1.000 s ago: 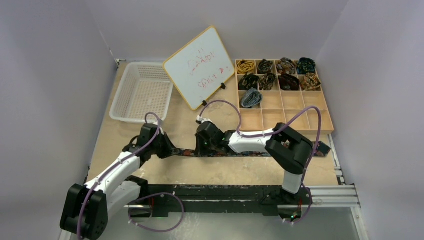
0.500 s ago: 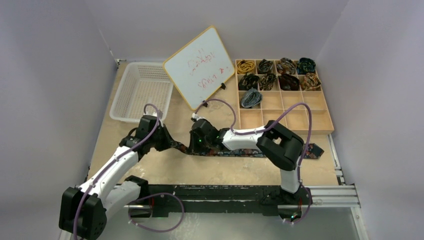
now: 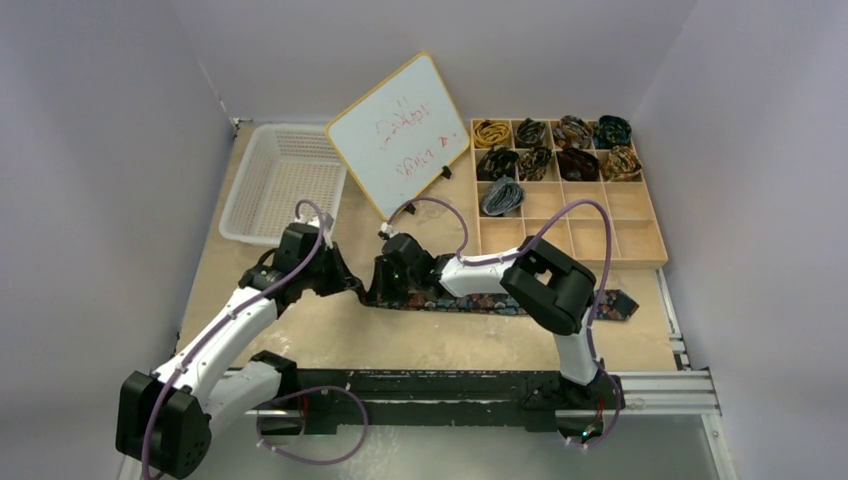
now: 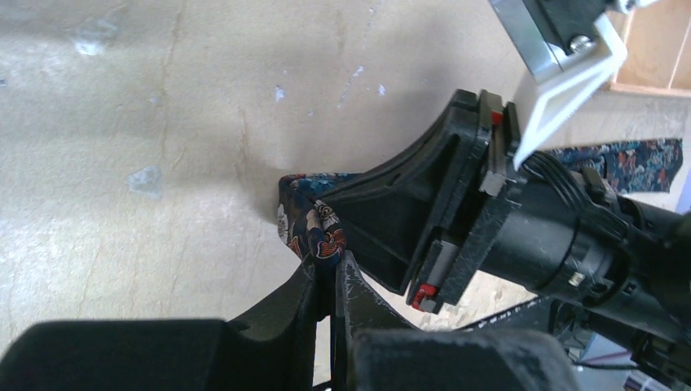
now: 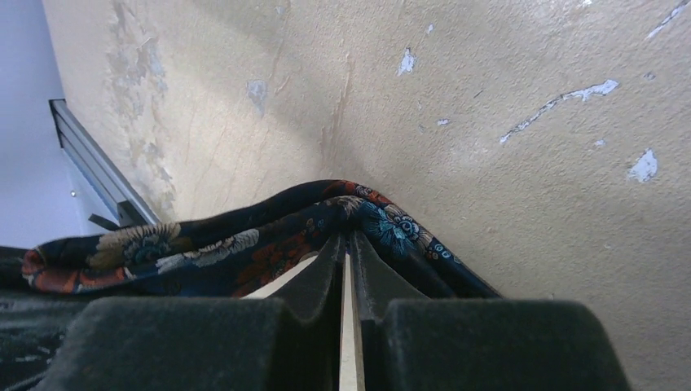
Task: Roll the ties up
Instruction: Roll the tie at the center of the board.
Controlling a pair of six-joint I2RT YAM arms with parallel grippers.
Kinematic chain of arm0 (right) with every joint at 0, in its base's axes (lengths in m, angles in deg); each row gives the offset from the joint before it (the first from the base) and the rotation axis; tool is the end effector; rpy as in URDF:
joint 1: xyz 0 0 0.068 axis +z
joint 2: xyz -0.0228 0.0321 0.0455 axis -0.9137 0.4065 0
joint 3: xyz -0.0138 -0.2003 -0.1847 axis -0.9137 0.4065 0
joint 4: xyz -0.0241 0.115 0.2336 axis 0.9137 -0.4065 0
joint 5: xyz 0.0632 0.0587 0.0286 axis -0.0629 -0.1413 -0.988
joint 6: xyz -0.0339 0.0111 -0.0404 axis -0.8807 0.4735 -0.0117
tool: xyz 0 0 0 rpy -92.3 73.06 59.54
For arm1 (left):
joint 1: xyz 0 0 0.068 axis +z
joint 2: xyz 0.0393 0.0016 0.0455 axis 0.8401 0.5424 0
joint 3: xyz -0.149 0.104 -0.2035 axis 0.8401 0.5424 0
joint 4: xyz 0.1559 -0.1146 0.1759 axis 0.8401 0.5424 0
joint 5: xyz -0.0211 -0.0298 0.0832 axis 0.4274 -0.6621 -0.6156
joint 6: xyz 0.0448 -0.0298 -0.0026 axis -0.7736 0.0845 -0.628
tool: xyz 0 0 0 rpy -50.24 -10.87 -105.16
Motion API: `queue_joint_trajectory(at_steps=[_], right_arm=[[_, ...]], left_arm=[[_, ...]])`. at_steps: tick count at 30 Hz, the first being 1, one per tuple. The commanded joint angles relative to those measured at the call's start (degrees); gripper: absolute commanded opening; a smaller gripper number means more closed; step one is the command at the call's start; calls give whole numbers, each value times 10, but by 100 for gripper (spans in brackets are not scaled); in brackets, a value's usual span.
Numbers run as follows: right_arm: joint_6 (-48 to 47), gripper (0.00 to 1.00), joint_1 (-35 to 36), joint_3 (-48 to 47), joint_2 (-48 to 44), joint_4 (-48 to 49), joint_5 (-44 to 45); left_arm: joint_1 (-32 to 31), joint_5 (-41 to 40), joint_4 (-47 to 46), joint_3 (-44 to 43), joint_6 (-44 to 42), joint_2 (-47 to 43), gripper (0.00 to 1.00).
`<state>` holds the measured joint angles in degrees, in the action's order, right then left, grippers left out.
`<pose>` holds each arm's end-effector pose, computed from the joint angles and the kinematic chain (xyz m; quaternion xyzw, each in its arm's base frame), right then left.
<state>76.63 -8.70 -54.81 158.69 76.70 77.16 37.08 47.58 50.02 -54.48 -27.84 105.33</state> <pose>0.2228 0.3570 0.1414 -0.0838 0.8855 0.4049 0.2118 0.1767 -0.0713 0.2183 -0.1176 0.9255 -0.2453 0.2636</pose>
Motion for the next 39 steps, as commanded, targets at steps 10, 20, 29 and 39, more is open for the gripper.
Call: queue_joint_trajectory(at_steps=[10, 20, 29, 39], right_arm=[[10, 8, -30, 53, 17, 37, -63], [6, 21, -66, 107, -113, 73, -72], [23, 25, -78, 167, -193, 9, 13], [22, 40, -90, 213, -346, -51, 101]], left_arm=[[-8, 133, -94, -7, -33, 67, 0], [-8, 132, -122, 15, -20, 79, 0], [-11, 151, -139, 12, -31, 86, 0], [-67, 127, -184, 3, -16, 162, 0]])
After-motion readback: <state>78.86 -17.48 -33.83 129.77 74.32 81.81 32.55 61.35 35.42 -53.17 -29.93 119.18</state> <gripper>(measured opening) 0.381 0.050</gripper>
